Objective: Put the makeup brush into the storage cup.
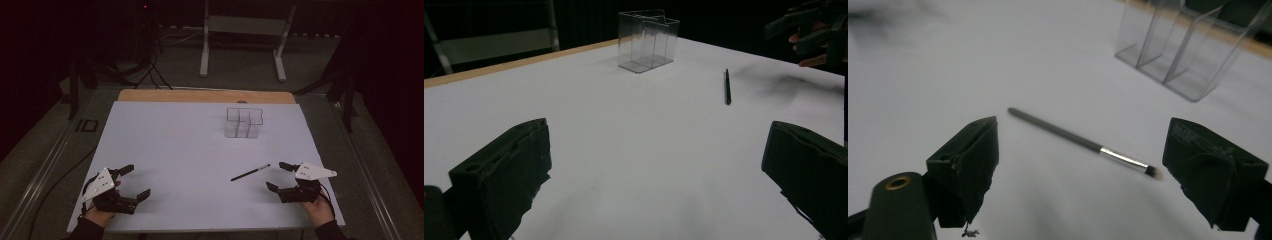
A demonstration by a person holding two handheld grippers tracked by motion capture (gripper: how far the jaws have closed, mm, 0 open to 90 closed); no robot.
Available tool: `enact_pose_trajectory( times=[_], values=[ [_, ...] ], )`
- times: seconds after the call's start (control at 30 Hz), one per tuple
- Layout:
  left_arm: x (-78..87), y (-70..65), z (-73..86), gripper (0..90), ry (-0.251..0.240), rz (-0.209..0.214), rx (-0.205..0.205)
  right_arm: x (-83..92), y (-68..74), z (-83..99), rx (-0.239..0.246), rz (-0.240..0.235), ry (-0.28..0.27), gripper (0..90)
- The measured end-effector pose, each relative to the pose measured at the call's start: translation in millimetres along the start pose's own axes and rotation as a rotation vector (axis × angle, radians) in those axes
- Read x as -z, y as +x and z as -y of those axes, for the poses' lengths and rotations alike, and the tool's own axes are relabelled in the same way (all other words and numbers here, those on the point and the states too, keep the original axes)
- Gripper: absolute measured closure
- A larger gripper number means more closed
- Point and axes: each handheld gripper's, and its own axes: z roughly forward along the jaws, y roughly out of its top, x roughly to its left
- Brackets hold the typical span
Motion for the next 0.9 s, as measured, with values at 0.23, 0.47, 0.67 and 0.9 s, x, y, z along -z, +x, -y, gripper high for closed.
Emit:
enact_pose_trajectory(
  times=[0.23,0.47,0.67,0.9],
  values=[
    [0.5,0.3,-0.1,0.4,-0.005,0.001,0.004,-7.1,-15.2,-2.2,0.012,-0.066,0.103,15.0],
    [-0.3,0.2,0.1,0.4,-0.001,0.004,0.003,-14.7,-24.4,-7.8,0.04,-0.123,0.181,14.9],
    [-0.5,0.1,0.3,0.4,0.002,0.007,0.003,-21.0,-33.7,-18.5,0.058,-0.171,0.244,15.9],
    [-0.5,-0.1,0.2,0.4,0.0,0.008,0.003,-30.2,-44.3,-31.3,0.096,-0.224,0.305,15.9]
  ],
)
